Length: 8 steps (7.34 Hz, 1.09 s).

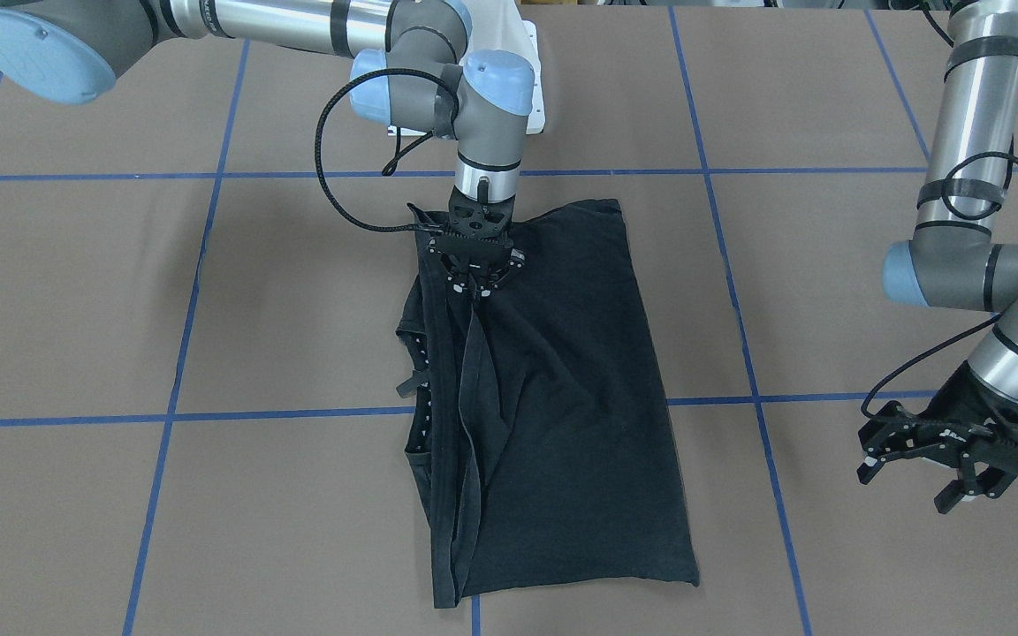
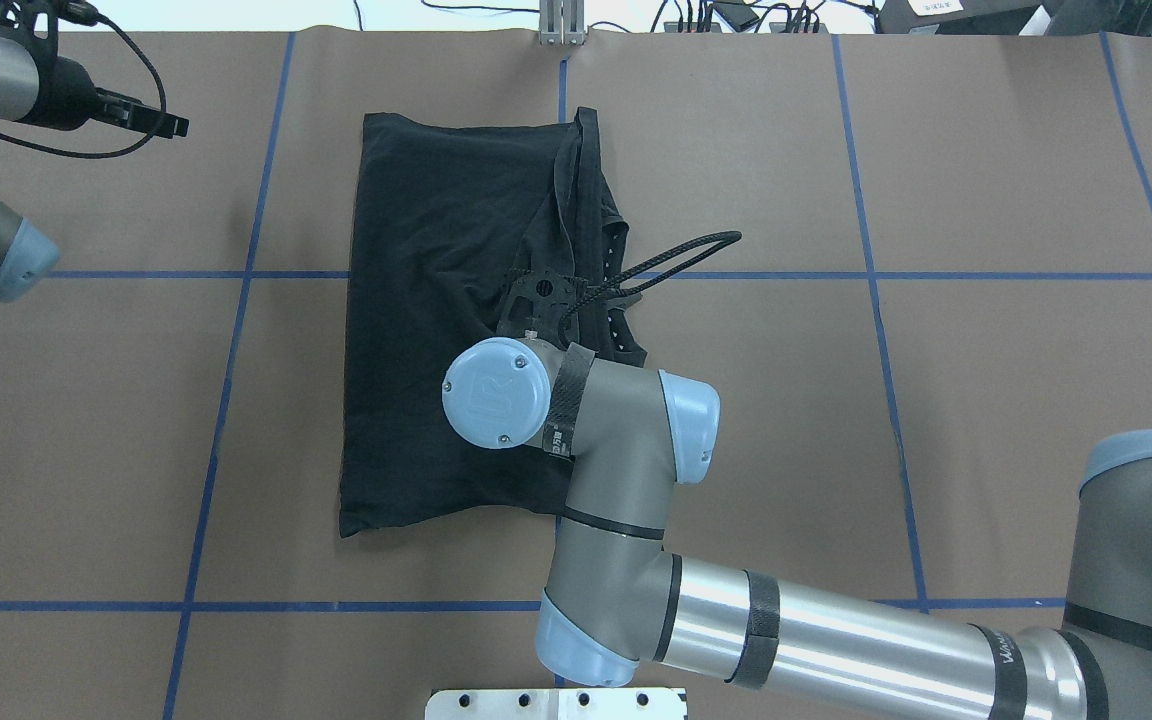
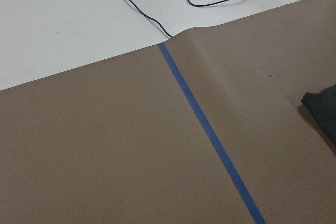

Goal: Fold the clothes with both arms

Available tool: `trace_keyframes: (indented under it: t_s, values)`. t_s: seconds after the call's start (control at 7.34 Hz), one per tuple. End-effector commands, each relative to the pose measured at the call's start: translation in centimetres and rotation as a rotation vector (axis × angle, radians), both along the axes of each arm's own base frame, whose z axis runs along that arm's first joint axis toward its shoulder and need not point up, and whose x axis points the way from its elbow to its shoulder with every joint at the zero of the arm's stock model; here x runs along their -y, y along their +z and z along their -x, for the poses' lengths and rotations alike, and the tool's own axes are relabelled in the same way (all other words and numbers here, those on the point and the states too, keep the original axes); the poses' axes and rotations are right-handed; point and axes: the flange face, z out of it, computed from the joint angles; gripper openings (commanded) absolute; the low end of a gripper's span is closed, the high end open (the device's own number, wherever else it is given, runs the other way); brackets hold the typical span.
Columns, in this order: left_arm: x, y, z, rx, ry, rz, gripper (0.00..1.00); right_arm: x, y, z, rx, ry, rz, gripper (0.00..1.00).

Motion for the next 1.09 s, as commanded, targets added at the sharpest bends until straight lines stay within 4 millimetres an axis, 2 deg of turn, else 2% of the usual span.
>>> trace_keyframes:
  t_s: [0.0, 0.27, 0.41, 0.68, 0.82, 0.95]
  values:
    - [-0.1, 0.1, 0.0, -0.002, 0.000, -0.004, 1.00, 0.5, -0.5, -0.4, 0.007, 0.006, -0.002, 0.00]
    - [-0.1, 0.0, 0.0, -0.004, -0.001, -0.003, 1.00, 1.3, -1.5, -2.5, 0.019, -0.007, -0.031, 0.00]
    - [-0.1, 0.0, 0.0, -0.005, -0.003, 0.000, 1.00, 1.0, -0.6, -3.8, 0.001, -0.024, -0.042, 0.00]
    - [-0.1, 0.0, 0.0, -0.005, -0.003, 0.000, 1.00, -0.8, 4.7, -7.8, -0.021, -0.038, -0.045, 0.00]
    - [-0.1, 0.0, 0.0, -0.006, -0.003, -0.002, 1.00, -2.1, 7.2, -9.0, -0.040, -0.044, -0.043, 0.00]
    - [-0.2, 0.0, -0.2, -0.006, 0.000, -0.002, 1.00, -2.9, 8.5, -9.2, -0.051, -0.054, -0.040, 0.00]
